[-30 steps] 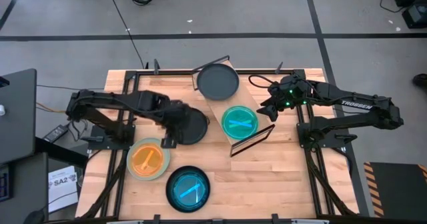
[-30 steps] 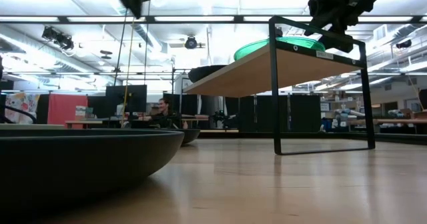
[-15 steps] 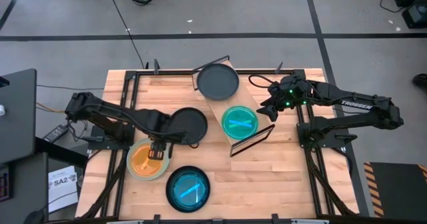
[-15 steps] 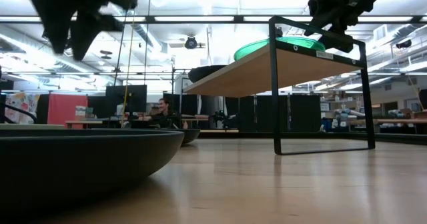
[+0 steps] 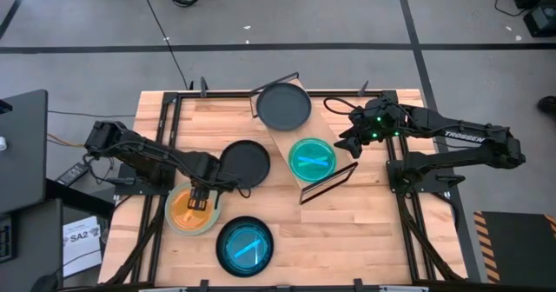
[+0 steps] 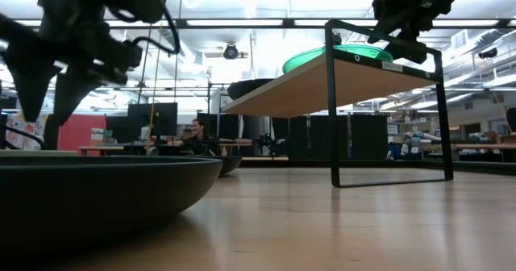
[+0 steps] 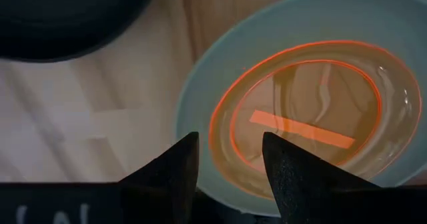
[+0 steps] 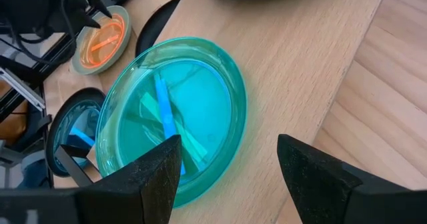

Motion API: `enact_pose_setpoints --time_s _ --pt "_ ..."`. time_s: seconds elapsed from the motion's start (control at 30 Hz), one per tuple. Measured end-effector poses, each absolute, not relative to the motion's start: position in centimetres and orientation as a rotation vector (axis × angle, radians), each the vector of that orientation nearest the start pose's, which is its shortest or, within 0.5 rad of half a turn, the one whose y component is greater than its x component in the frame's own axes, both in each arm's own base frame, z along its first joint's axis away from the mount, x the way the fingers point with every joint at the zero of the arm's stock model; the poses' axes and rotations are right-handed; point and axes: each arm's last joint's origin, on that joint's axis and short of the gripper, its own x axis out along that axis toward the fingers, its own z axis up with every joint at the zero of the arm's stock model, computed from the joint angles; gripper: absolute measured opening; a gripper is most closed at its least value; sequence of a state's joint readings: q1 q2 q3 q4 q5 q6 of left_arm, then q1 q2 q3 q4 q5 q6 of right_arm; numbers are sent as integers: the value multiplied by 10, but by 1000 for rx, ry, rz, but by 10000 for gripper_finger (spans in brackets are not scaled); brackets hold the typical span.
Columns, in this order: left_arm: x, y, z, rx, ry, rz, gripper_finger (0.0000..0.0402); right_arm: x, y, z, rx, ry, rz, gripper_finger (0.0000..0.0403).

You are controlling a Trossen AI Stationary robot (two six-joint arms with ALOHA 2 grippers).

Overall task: Place and stack plates onto a shelf
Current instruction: Stack the transparent orange plate on the top of the transparent blue plate on the shelf

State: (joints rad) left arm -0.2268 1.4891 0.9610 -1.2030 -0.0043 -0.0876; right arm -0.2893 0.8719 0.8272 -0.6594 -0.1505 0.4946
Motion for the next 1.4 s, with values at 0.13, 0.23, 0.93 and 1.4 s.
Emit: enact_pose_setpoints --time_s 0.13,0.23,0.93,1.4 --pt "215 -51 187 105 1727 -118 172 165 -45 292 628 645 -302 252" --pt "213 -50 179 103 1723 -120 172 165 -45 292 628 645 -302 252" --pt "203 -47 147 111 1687 -117 172 165 -45 292 628 645 -302 252" --pt "203 -47 147 112 1687 -121 158 165 -45 292 628 645 -302 252"
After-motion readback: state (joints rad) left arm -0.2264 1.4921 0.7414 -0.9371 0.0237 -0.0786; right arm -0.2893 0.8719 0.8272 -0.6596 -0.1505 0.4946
